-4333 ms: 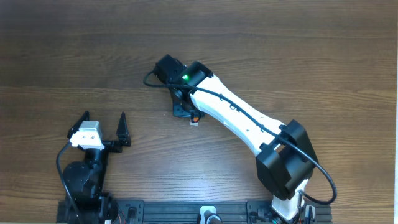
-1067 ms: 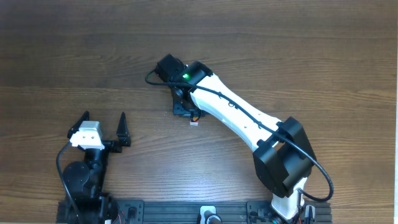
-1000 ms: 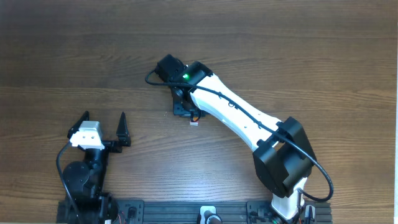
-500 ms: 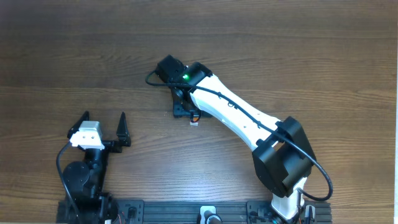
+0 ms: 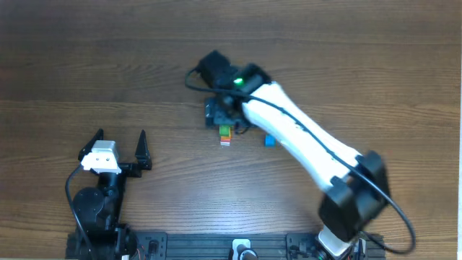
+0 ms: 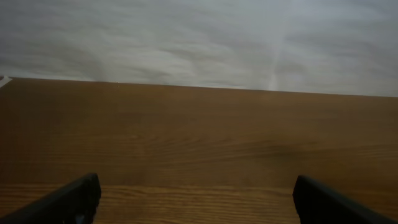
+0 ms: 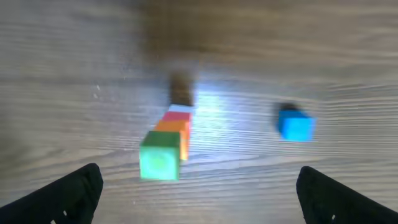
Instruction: Stack Cubes
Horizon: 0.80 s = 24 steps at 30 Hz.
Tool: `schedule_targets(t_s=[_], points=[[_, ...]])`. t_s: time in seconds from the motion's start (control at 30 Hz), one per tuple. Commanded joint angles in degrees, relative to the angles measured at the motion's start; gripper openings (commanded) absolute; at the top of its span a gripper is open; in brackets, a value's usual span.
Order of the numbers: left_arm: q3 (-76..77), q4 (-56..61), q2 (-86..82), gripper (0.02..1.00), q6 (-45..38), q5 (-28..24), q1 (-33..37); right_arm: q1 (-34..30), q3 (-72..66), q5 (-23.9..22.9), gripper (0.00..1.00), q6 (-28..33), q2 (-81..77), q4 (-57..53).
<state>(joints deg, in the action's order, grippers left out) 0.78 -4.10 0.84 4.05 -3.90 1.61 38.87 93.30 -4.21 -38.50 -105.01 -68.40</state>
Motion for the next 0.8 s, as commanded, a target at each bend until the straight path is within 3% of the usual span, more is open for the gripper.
schedule_targets(t_s=[0.03,0.23,0.47,0.8], points=[[-0.4,0.0,-0.3,1.0,-0.7,-0.3,0.3,-4.2,2.1,-2.2,0.991,3.7,9.3,-3.5],[-0.4,0.0,-0.3,1.0,-0.7,-0.3,0.3,-8.3,-4.9,-3.6,0.993,4.1,11.9,-7.0],[-0.4,0.0,-0.3,0.998,-0.7,-0.3,0.3,-11.9,-21.6,3.7,0.993,8.0,11.9,7.7],[-0.4,0.0,-0.3,1.0,-0.7,-0.3,0.3,-13.3,-33.9,3.5,0.987,9.9,8.4,19.8]])
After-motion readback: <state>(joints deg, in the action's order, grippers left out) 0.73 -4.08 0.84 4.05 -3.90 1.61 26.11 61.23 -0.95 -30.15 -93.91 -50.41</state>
